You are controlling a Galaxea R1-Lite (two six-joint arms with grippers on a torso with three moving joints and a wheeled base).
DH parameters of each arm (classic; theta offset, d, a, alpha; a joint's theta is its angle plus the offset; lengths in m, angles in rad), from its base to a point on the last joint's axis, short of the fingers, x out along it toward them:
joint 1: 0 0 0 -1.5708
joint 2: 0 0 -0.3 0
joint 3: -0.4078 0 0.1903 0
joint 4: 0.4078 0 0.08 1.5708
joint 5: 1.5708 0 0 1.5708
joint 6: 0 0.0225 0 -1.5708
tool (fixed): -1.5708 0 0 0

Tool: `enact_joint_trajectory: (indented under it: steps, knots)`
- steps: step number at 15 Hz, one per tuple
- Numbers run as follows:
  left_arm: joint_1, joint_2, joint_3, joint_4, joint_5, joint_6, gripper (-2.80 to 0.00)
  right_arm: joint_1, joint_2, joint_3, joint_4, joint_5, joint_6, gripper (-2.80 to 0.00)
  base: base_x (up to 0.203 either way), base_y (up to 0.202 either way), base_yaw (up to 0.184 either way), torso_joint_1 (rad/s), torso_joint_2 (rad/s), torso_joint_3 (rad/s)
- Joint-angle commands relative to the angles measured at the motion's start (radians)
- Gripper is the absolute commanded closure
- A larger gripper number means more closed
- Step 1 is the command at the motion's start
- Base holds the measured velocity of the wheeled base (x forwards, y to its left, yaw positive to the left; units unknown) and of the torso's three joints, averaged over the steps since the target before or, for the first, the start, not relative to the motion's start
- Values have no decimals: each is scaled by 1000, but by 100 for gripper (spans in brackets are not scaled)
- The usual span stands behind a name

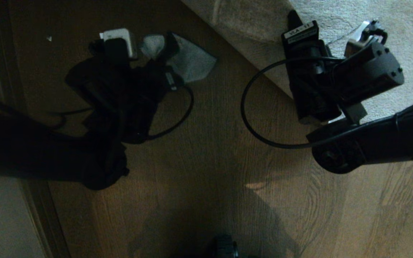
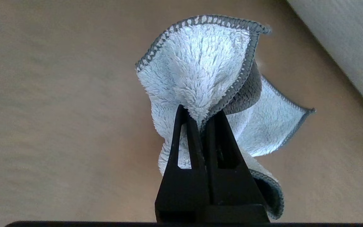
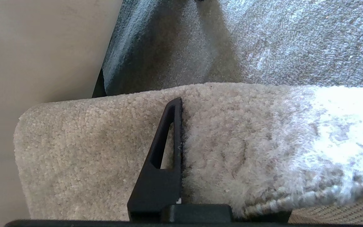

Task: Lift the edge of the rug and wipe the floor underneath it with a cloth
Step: Wipe the floor under the carpet with a rag

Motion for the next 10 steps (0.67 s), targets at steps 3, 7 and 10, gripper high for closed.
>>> enact_joint_trajectory:
  steps: [3,7,10]
  knots:
    - [82,-82,3,16,1,0,0,1,0,2,-48,-2,3,0,0,0,0,0,0,0]
    - [111,-176,31,62,-4,0,0,1,0,4,-48,-2,4,0,0,0,0,0,0,0]
    - [55,-243,121,66,-4,2,0,1,0,3,-48,-2,5,0,0,0,0,0,0,0]
